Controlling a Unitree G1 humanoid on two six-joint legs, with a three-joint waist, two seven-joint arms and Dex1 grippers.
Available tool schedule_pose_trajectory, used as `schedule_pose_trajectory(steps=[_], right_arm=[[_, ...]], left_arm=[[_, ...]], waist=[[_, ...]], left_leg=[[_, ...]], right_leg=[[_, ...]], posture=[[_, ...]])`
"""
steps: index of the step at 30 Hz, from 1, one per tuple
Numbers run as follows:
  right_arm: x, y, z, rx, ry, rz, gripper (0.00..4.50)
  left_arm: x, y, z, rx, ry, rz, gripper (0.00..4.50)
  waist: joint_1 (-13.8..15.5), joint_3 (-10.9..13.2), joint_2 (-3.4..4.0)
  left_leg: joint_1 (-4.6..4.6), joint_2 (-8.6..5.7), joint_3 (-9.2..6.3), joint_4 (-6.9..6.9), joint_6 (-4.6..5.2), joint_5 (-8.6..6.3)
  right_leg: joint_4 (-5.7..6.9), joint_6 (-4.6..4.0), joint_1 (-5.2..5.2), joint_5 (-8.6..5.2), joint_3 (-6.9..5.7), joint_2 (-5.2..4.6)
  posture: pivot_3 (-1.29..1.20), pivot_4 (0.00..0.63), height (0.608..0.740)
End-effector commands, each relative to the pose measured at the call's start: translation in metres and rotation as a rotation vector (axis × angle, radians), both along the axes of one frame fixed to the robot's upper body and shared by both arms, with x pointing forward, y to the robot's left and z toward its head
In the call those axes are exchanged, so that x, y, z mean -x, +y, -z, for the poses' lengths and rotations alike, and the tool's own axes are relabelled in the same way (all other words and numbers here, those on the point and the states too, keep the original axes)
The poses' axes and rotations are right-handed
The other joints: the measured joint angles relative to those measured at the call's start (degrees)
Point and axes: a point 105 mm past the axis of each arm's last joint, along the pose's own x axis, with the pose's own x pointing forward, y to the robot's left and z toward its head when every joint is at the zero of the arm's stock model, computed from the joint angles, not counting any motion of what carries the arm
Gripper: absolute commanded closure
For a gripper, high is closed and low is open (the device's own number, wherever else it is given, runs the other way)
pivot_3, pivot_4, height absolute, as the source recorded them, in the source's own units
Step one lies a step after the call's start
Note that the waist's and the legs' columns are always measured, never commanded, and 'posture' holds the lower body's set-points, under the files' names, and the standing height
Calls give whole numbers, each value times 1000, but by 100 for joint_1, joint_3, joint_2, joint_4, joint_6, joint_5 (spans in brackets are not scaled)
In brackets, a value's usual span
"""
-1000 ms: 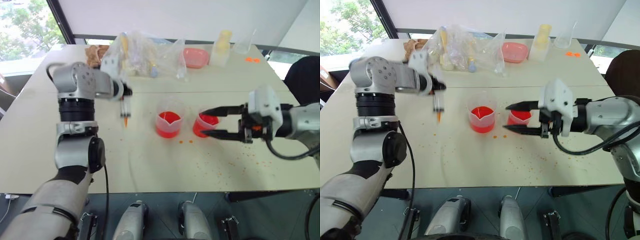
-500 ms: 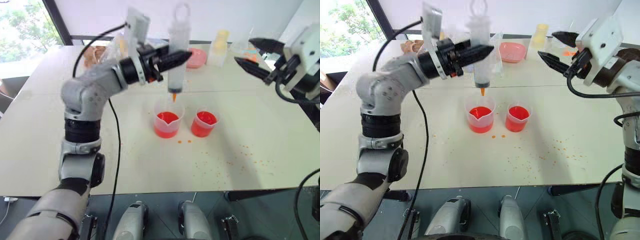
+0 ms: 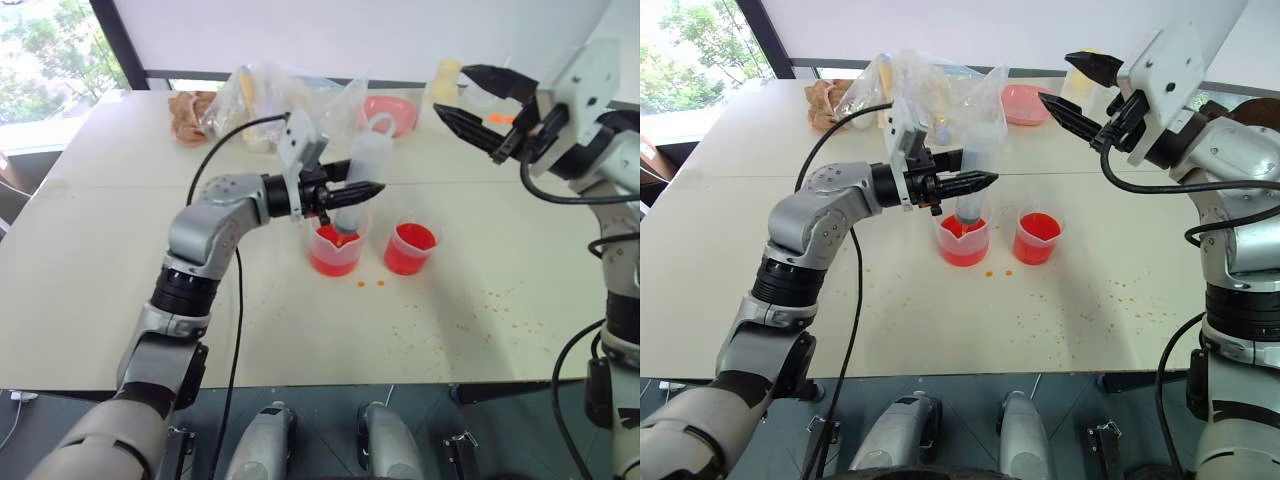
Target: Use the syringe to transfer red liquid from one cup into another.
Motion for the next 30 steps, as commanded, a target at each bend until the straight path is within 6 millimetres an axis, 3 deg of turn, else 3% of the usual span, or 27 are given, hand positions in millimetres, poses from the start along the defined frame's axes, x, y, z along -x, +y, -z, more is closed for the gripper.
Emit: schedule_pose_trajectory(steps=[1,3,6,11,22,30], right_arm=[[11,3,-18,4,-73,-18,2113],[11,3,-18,4,-73,-18,2113],[16,30,0,17,2,-150,2113],[19,43,8,17,47,-207,2113],[8,55,20,39,54,-204,2113],[-11,48,30,69,42,-136,2113]], left_arm=[[4,0,-12,20,-61,13,2912],[4,-1,-12,20,-61,13,2912],[-8,-1,2,-21,-79,-76,2912],[-13,-2,5,-21,-111,-117,2912],[-5,-6,3,-4,-130,-102,2912],[4,-3,3,6,-118,-92,2912]], waist=[[2,0,0],[1,0,0],[-10,0,0],[-17,0,0],[-8,0,0],[-21,0,0]], left_leg=[[0,0,0,0,0,0],[0,1,0,0,0,0],[1,0,0,0,1,0],[3,0,-3,0,1,0],[2,-2,-4,1,1,0],[3,-6,-3,1,1,0]], right_leg=[[0,0,0,0,0,0],[0,0,0,0,-1,0],[0,0,1,0,-1,0],[3,0,1,0,-1,3],[4,0,1,0,-2,3],[5,0,1,0,-2,3]], posture=[[0,150,740],[0,150,740],[0,150,740],[0,150,740],[0,150,740],[0,150,740]])
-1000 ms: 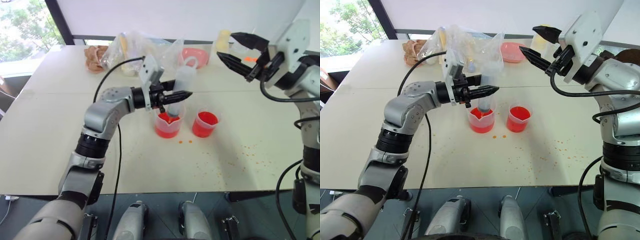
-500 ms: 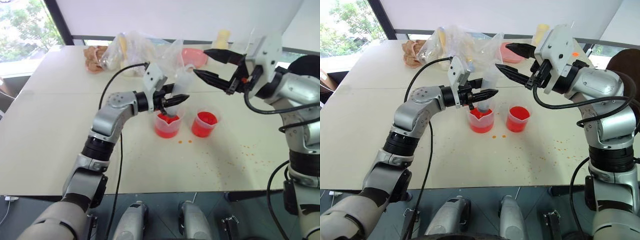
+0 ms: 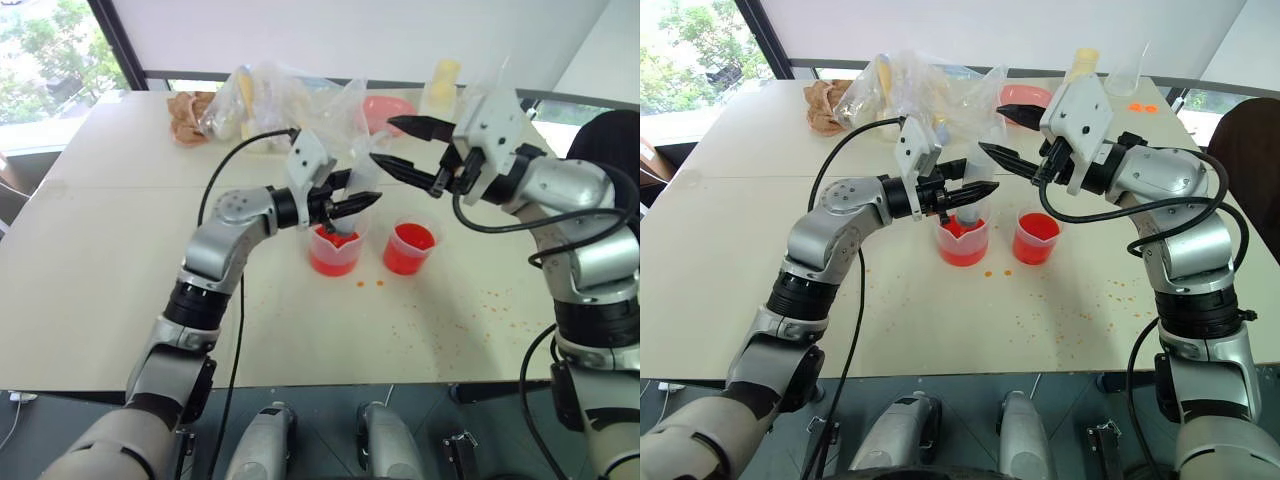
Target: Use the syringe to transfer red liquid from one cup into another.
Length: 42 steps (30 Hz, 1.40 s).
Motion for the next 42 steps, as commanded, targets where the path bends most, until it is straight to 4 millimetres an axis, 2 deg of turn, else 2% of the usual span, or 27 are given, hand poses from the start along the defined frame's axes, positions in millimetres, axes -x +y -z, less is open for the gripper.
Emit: schedule_pose_trajectory(steps=[1,9,12,15,20,31,34,42], right_arm=[[-4,-3,-10,5,-68,26,2113],[-10,-1,-7,-1,-75,24,2113],[-6,10,1,19,-61,-22,2912],[0,19,5,27,-51,-63,4431],[5,23,4,24,-45,-87,4473],[0,10,-9,14,-83,-29,4473],[-4,4,-17,5,-112,7,4473],[-13,-13,-41,-23,-211,98,4473]], left_arm=[[11,-1,-14,28,-44,27,2912],[12,-2,-2,12,-25,15,2912],[9,-1,8,-7,-11,2,2912],[5,0,14,-14,11,-15,2912],[4,0,19,-17,45,-18,2912],[7,-3,38,-78,108,-6,2912],[10,-4,44,-100,109,5,2912],[9,-6,40,-84,99,1,2912]], waist=[[-7,0,0],[-16,0,0],[-16,0,0],[-16,0,0],[-12,0,0],[-13,0,0],[-14,0,0],[-16,0,1]], left_leg=[[0,0,0,0,0,0],[0,1,-2,0,0,0],[0,0,-2,0,0,0],[1,0,-2,0,0,0],[0,0,-2,0,0,0],[1,0,-3,0,0,0],[1,0,-3,0,0,0],[1,0,-3,0,-1,0]], right_leg=[[0,0,0,0,0,1],[1,0,0,0,-1,2],[1,0,0,0,0,2],[1,0,0,0,-1,2],[1,0,0,0,0,2],[1,0,0,0,0,2],[1,0,0,0,-1,2],[1,0,0,0,-1,2]], posture=[[0,150,740],[0,150,740],[0,150,740],[0,150,740],[0,150,740],[0,150,740],[0,150,740],[0,150,740]])
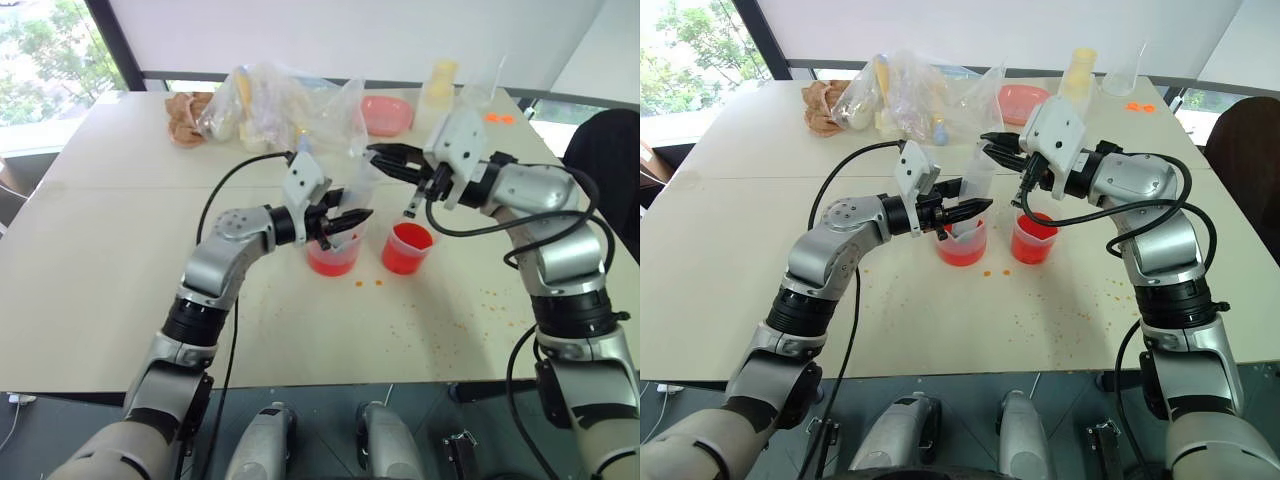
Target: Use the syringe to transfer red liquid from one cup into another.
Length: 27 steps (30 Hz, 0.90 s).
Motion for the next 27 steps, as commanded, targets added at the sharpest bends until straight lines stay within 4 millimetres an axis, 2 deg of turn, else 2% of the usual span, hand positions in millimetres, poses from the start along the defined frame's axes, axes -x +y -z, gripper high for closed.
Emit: schedule_pose_trajectory(steps=[1,14,16,19,22,24,25,27], right_arm=[[3,-24,-59,-82,-221,103,4473],[-3,-34,-68,-102,-264,160,4473],[-2,-32,-65,-107,-248,145,4473],[1,-28,-60,-113,-209,111,3444],[3,-28,-58,-108,-197,103,1962],[5,-29,-56,-100,-199,111,760],[7,-31,-55,-99,-193,112,372],[11,-34,-52,-101,-175,108,372]], left_arm=[[8,-8,16,-48,34,47,2912],[5,-9,13,-51,21,46,2912],[3,-9,6,-27,10,36,2912],[0,-8,-10,42,2,30,2912],[-2,-6,-18,75,-4,25,2912],[-4,-5,-29,99,-21,23,2912],[-4,-5,-35,110,-32,19,2912],[-6,-4,-42,119,-46,10,2912]], waist=[[0,0,0],[1,0,0],[0,0,0],[10,0,0],[13,0,0],[12,0,0],[12,0,0],[13,0,0]], left_leg=[[0,0,0,0,0,0],[0,0,1,0,0,0],[0,0,1,0,0,0],[0,0,1,0,0,0],[0,0,1,0,0,0],[0,0,0,0,0,0],[0,0,1,0,0,0],[-1,0,0,0,0,0]], right_leg=[[0,0,0,0,0,0],[0,0,0,0,0,0],[0,0,0,0,0,0],[0,0,0,0,0,0],[-1,0,0,0,0,0],[-1,0,0,0,0,0],[-1,0,0,0,0,0],[-1,0,0,0,0,0]], posture=[[0,150,740],[0,150,740],[0,150,740],[0,150,740],[0,150,740],[0,150,740],[0,150,740],[0,150,740]])
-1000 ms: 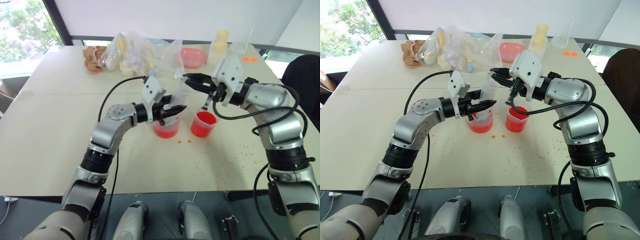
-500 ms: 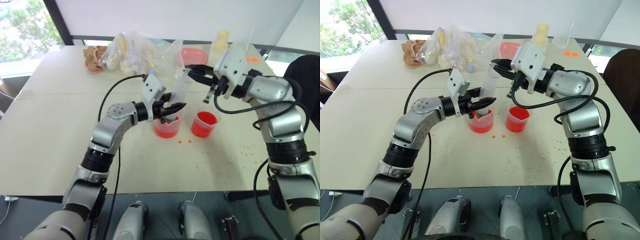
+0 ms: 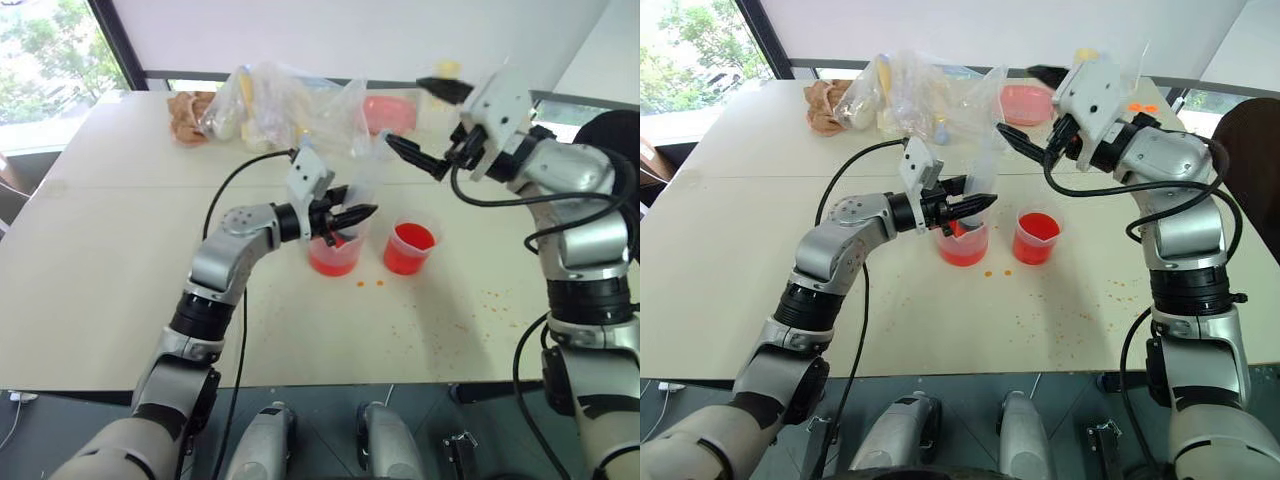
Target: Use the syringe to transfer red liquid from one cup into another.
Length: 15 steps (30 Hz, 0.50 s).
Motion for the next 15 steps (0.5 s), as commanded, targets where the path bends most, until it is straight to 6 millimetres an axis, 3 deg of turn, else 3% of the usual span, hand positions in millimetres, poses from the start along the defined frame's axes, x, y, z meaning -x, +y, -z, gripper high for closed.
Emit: schedule_pose_trajectory(steps=[1,4,10,15], right_arm=[[20,-9,-16,-29,-36,-22,372],[35,-19,-14,-81,36,-47,372],[65,-36,12,-119,233,-55,372],[72,-69,4,-132,200,105,372]], left_arm=[[1,0,-35,61,-87,3,2912],[-2,6,-45,70,-101,-19,2912],[-11,17,-55,84,-111,-48,2912],[-5,8,-92,144,-175,23,2912]], waist=[[1,0,0],[28,0,0],[23,0,-1],[38,1,-2]], left_leg=[[0,0,-1,0,0,0],[-2,1,-3,0,1,-1],[-3,8,-5,0,4,-2],[-4,8,-4,1,5,-3]], right_leg=[[0,0,0,0,0,0],[-3,0,2,0,-2,0],[-6,0,5,0,-3,-2],[-6,0,5,0,-3,-2]], posture=[[0,150,740],[0,150,740],[0,150,740],[0,150,740]])
